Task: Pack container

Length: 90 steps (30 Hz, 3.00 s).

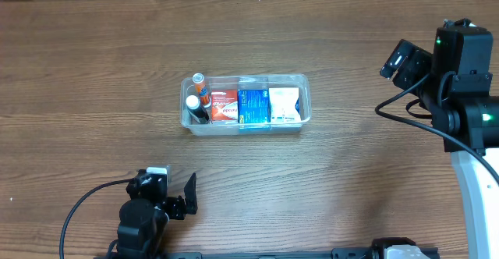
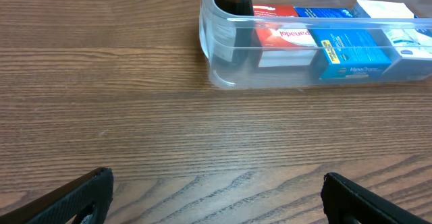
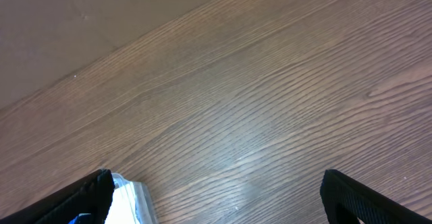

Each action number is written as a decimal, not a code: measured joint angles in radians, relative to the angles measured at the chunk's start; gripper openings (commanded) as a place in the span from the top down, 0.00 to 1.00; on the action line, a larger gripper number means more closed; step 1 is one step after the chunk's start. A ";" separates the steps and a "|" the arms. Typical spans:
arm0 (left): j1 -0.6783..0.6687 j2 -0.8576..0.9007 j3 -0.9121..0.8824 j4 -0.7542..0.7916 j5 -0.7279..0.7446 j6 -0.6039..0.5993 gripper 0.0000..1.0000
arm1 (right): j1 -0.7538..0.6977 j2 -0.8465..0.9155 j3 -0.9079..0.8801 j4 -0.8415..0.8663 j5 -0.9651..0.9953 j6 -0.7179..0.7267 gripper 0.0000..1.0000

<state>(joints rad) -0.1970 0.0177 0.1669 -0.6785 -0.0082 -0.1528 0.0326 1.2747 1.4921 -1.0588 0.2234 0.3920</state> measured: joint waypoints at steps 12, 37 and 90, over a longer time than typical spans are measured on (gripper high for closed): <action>0.000 0.000 0.000 0.000 0.000 0.000 0.00 | 0.000 0.000 0.000 0.000 0.000 0.000 0.00; 0.000 0.000 0.000 0.000 0.000 0.000 0.00 | 0.000 0.000 0.000 0.000 0.000 0.000 0.00; 0.000 -0.005 -0.004 0.005 -0.003 0.000 0.00 | 0.000 -1.260 -1.299 0.228 -0.010 -0.079 0.00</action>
<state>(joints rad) -0.1970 0.0128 0.1631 -0.6731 -0.0113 -0.1524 0.0326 0.0147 0.1932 -0.8307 0.2131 0.3134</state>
